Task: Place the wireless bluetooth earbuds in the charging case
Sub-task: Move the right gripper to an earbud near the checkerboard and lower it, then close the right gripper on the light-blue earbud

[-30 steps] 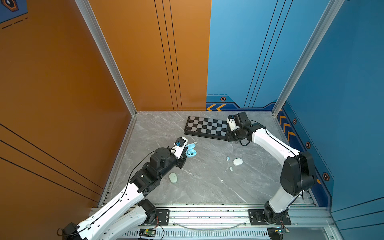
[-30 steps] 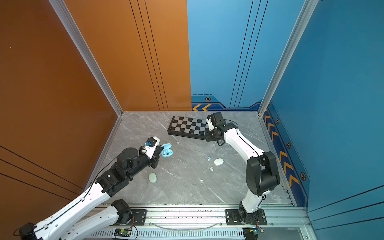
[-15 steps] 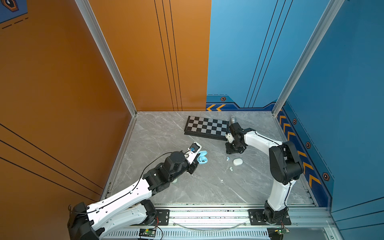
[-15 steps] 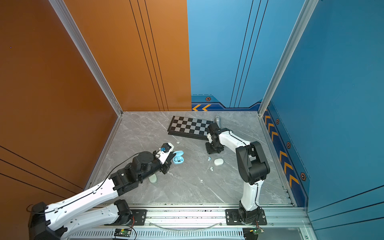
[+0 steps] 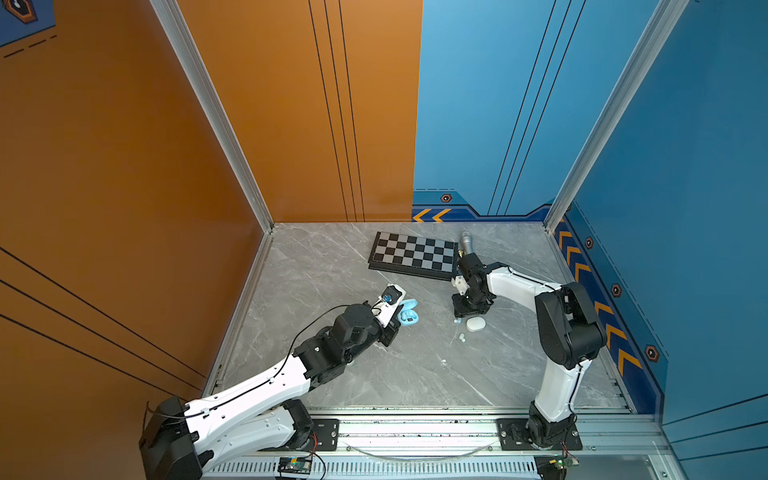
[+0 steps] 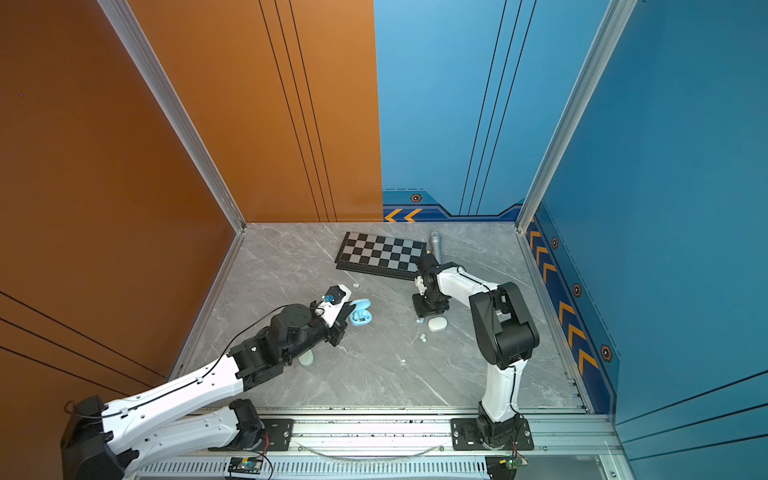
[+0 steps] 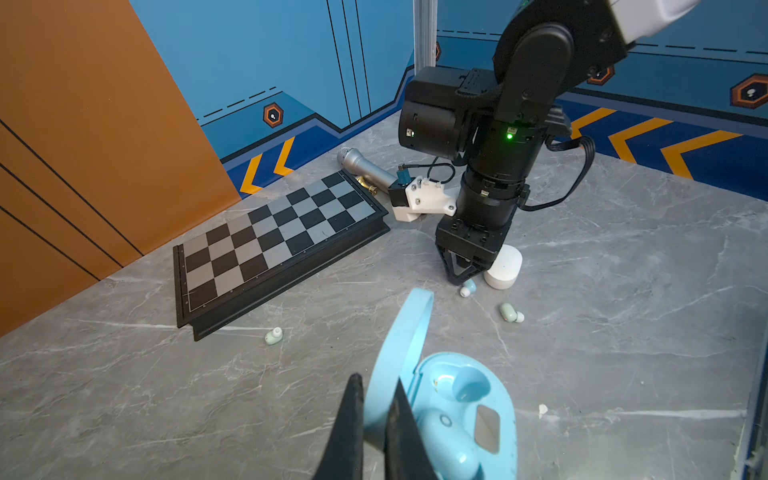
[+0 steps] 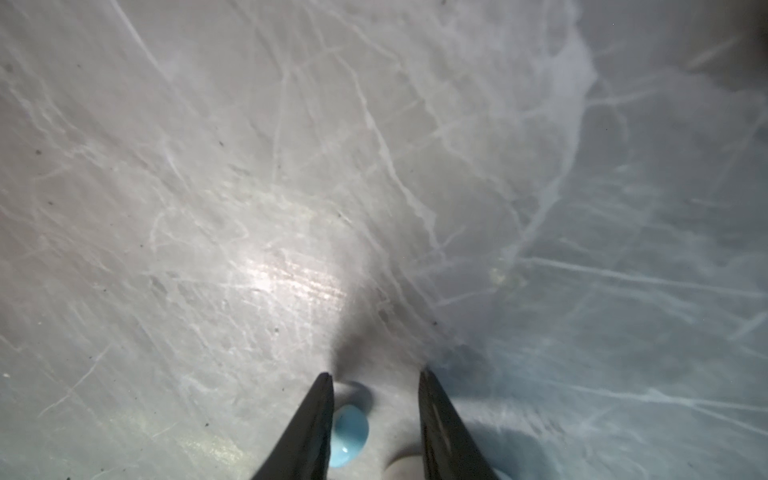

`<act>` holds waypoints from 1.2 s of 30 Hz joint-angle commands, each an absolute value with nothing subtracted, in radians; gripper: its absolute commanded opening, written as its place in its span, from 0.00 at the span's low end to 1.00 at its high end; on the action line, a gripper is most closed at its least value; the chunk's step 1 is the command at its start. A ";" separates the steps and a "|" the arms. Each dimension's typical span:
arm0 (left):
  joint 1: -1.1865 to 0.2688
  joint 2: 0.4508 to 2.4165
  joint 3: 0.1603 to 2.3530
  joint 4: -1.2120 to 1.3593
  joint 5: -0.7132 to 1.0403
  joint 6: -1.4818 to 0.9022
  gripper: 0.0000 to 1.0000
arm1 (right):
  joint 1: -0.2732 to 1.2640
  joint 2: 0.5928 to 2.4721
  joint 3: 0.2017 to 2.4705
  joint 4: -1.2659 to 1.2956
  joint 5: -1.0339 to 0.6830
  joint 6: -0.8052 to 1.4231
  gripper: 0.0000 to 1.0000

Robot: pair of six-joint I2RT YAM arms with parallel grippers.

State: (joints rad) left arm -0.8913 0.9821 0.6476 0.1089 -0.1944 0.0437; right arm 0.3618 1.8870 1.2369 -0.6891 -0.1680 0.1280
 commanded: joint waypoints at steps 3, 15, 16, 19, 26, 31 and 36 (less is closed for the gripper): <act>-0.901 0.986 0.638 0.153 -0.201 0.038 0.00 | 0.367 1.898 1.232 -0.718 -0.214 0.125 0.36; -0.900 0.991 0.635 0.164 -0.201 0.041 0.00 | 0.371 1.836 1.218 -0.721 -0.247 0.208 0.38; -0.899 0.989 0.634 0.163 -0.202 0.042 0.00 | 0.373 1.834 1.217 -0.724 -0.243 0.219 0.38; -0.899 0.982 0.632 0.166 -0.207 0.046 0.00 | 0.376 1.838 1.214 -0.734 -0.232 0.252 0.38; -0.895 0.942 0.613 0.164 -0.223 0.054 0.00 | 0.392 1.858 1.200 -0.746 -0.237 0.284 0.36; -0.894 0.912 0.590 0.163 -0.234 0.051 0.00 | 0.413 1.870 1.211 -0.747 -0.234 0.286 0.32; -0.894 0.894 0.573 0.163 -0.239 0.044 0.00 | 0.436 1.891 1.247 -0.749 -0.236 0.265 0.32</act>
State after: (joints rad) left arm -0.8913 0.9108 0.5880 0.1452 -0.2173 0.0444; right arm 0.4232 1.8702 1.2186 -0.7181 -0.2325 0.2672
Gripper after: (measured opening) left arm 0.089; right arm 0.316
